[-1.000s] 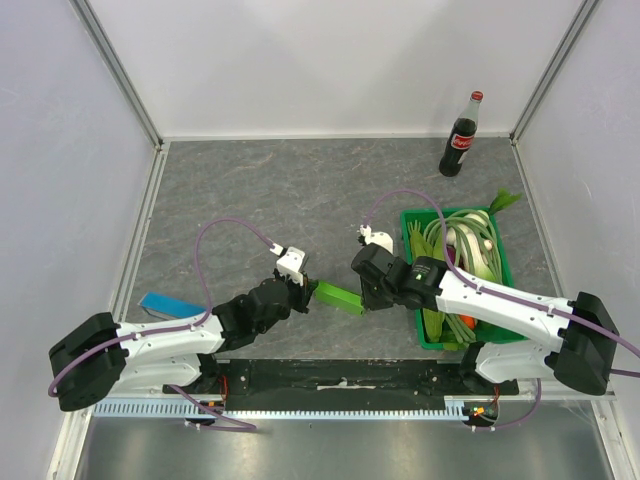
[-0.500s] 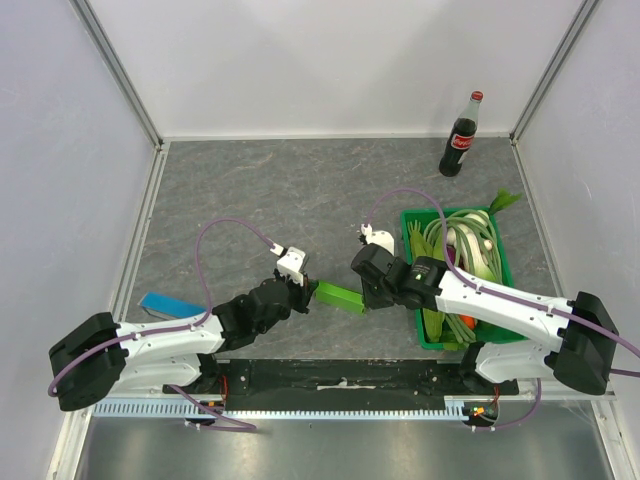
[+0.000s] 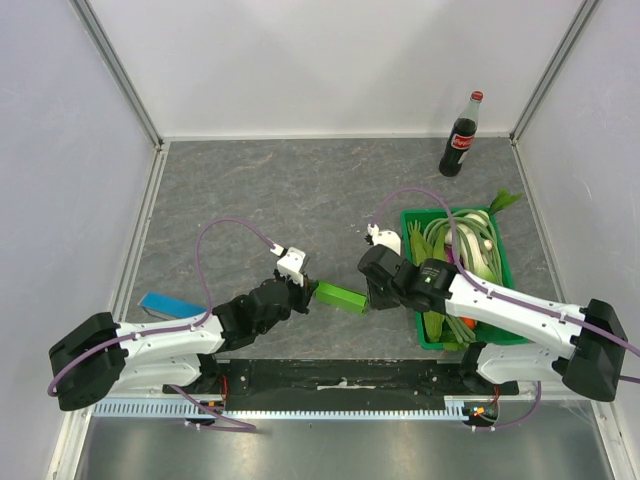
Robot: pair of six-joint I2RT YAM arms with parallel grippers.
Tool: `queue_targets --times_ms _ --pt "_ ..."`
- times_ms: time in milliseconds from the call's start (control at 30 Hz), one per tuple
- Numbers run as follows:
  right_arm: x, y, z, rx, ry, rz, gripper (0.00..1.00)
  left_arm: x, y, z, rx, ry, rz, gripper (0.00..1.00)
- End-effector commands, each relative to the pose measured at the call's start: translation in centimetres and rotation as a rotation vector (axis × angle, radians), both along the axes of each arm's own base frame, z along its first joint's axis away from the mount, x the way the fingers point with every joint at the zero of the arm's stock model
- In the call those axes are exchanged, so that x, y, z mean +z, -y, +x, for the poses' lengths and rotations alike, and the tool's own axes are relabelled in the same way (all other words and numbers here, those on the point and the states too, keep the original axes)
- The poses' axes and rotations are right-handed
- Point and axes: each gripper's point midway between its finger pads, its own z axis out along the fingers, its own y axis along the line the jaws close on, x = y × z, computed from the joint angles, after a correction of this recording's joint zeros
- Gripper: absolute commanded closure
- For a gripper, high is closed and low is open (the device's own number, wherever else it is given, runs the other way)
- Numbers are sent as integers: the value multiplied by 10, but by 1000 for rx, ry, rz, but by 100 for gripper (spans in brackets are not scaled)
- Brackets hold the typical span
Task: Fold the paper box
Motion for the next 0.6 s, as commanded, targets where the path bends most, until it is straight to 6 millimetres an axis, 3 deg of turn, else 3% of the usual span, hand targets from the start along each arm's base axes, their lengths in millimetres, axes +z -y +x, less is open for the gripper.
queue_targets --times_ms 0,400,500,567 --pt "-5 -4 6 -4 18 7 73 -25 -11 -11 -13 -56 107 98" --pt "-14 -11 12 -22 20 9 79 -26 -12 -12 -12 -55 110 98" --pt "-15 -11 12 -29 15 11 83 -26 -12 -12 -14 -55 108 98" --pt "-14 -11 12 -38 15 19 93 -26 -12 -12 -12 -55 111 98"
